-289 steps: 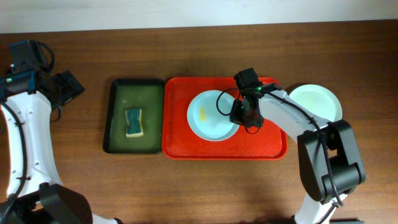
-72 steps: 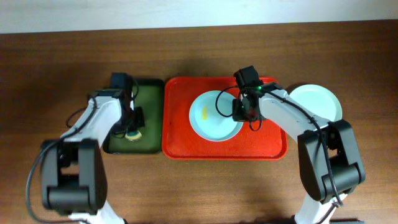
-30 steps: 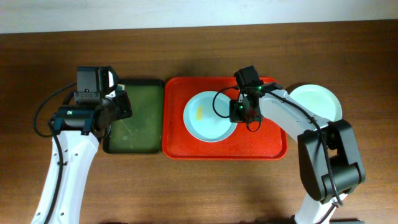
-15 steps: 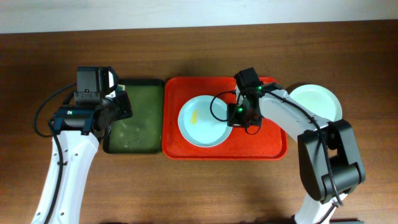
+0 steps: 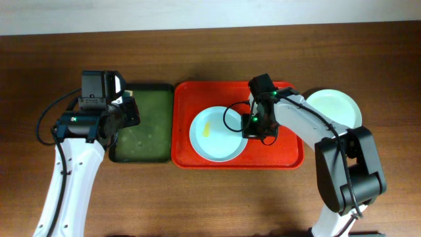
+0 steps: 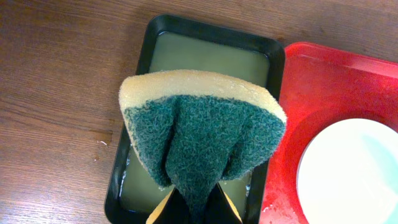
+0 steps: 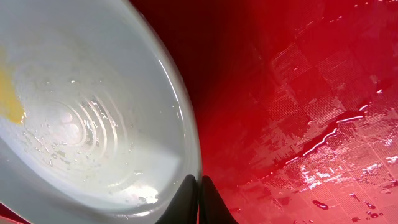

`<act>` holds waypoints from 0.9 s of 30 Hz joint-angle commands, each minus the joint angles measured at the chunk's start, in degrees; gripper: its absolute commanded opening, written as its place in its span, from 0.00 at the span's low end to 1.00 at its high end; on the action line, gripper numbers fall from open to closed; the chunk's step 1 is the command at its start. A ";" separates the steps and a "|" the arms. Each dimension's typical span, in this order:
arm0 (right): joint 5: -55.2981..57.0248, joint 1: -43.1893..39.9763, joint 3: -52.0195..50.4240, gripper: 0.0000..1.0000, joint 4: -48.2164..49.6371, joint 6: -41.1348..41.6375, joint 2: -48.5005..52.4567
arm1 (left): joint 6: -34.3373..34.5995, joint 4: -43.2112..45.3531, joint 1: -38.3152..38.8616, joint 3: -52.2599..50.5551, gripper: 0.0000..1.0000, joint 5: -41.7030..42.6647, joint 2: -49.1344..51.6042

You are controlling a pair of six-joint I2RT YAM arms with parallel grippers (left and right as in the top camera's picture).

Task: Clean dirty plates on tray and stack at the side
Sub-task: 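Carry the sponge with the left gripper over the blue plate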

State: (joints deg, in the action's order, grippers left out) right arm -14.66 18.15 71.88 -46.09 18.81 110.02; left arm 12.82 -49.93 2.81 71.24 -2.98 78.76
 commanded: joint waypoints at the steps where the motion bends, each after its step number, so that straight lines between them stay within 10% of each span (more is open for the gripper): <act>1: 0.28 -0.11 -0.48 0.04 0.00 -1.05 0.98 | -0.90 0.13 -0.20 0.15 0.00 0.66 0.42; 14: -1.27 -0.11 -0.48 0.04 -0.02 -1.01 0.98 | -0.87 2.43 1.33 0.15 0.00 5.53 9.53; 27: -1.51 -0.11 -0.48 0.04 0.28 -0.76 0.98 | 9.31 8.39 19.08 1.57 0.00 3.91 14.67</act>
State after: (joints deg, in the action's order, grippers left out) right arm -15.18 18.15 71.88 -46.09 18.20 110.04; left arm 18.70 -41.85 18.46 71.68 0.23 90.04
